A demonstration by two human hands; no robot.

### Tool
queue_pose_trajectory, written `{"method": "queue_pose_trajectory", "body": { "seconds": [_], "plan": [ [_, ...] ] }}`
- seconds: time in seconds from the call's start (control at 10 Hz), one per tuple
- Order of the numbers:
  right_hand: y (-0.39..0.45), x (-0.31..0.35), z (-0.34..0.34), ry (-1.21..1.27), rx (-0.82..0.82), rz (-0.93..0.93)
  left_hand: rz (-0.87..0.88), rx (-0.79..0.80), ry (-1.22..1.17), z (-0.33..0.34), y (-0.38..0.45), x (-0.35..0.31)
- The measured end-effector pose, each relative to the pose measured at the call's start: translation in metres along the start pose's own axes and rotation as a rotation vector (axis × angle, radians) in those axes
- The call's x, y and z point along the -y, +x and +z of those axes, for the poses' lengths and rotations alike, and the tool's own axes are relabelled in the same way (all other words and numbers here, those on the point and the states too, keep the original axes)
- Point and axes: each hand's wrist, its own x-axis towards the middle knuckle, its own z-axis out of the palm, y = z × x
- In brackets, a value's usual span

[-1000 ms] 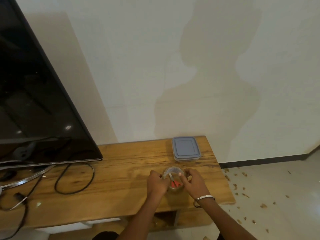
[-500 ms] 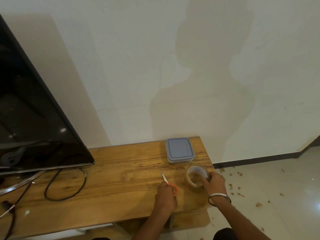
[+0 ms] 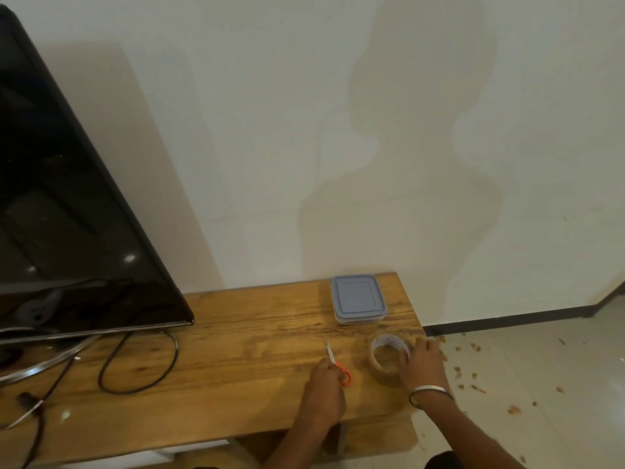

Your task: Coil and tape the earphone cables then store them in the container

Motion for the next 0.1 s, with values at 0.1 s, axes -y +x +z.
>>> {"method": "queue_pose_trajectory", "body": {
  "seconds": [0.1],
  "plan": [
    [-0.0051,0.0203,-0.0121,-0.156,-0.130,-0.192,0.060,-0.115,0.030,-0.0213,0.0015,-0.0028]
  ]
}}
